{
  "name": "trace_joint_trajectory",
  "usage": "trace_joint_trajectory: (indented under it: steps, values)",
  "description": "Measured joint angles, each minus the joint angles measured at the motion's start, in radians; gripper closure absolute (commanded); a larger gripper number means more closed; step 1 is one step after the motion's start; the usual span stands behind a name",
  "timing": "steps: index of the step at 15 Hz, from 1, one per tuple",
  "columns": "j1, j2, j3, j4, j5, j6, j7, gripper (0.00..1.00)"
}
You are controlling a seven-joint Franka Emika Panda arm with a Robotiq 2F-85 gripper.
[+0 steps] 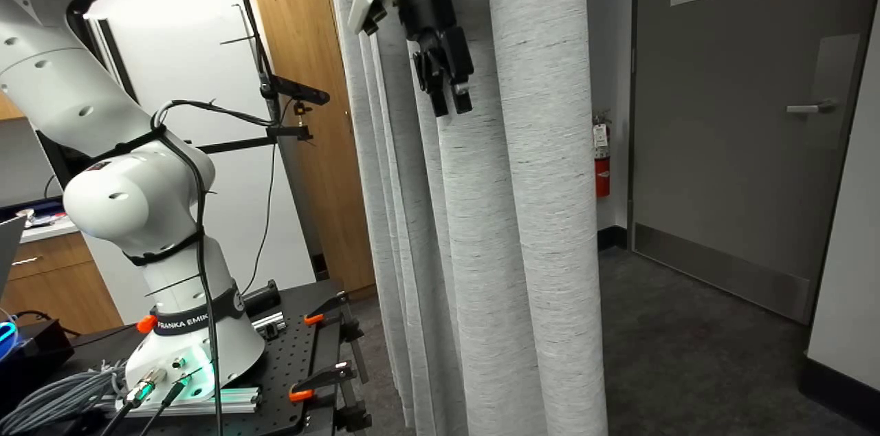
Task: Pull the the grey curtain to the right.
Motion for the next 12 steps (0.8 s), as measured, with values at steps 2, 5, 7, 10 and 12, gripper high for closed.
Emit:
trace_joint_trajectory:
  steps: [2,5,7,10,12]
  values:
    - [0.000,0.001,0.000,-0.001,0.000,0.000,0.002,0.00]
    - [-0.004,0.001,-0.002,-0.001,0.000,0.047,0.017,0.00]
    - [-0.010,-0.001,-0.006,-0.001,0.000,0.118,0.044,0.00]
    - [-0.026,-0.013,-0.011,-0.001,0.002,0.256,0.086,0.00]
    - [-0.038,-0.026,-0.012,0.001,0.002,0.350,0.107,0.00]
